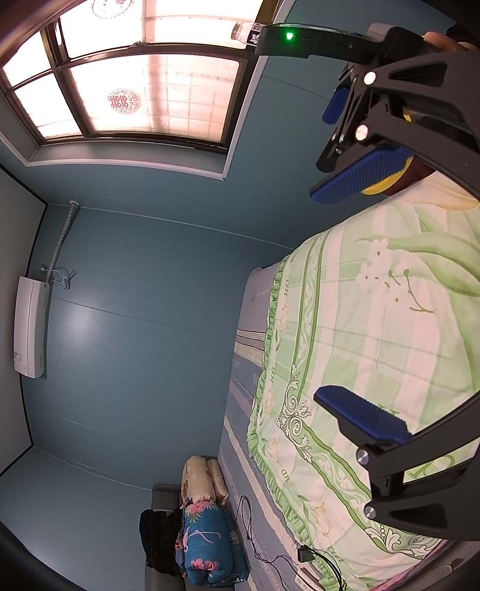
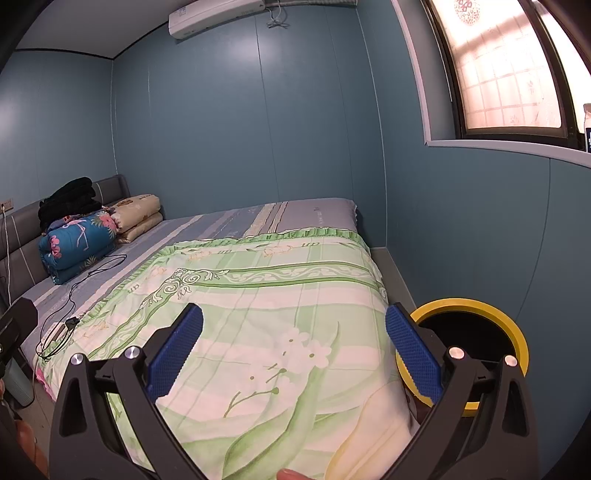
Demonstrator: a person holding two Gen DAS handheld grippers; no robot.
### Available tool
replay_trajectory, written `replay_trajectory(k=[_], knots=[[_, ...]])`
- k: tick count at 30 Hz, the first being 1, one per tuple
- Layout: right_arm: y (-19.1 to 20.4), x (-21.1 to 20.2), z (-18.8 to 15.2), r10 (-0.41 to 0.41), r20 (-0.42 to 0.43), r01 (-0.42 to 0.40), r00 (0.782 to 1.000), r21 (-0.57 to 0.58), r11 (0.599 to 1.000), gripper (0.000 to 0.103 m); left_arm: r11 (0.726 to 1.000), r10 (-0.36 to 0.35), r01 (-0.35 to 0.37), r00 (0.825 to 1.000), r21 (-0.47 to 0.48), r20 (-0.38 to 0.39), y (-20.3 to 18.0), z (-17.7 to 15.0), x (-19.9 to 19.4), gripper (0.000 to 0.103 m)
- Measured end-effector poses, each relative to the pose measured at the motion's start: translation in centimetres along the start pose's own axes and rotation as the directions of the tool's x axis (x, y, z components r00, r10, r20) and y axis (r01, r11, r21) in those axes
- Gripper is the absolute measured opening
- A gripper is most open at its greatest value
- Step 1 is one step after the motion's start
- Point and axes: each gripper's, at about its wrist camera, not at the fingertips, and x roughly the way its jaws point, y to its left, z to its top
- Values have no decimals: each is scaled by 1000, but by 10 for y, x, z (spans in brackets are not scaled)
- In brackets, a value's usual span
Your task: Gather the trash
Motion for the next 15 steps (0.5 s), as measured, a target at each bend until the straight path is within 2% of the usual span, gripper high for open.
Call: replay_trajectory(k=[6,15], knots=[[0,1,-1,1,-8,-1,1000,5,1000,95,1000,17,-17,1000,-4,8,1,0,0,95],[-1,2,-1,2,-15,-2,1000,14,1000,95,1000,-1,1,1000,-2,0,0,1,1,95]])
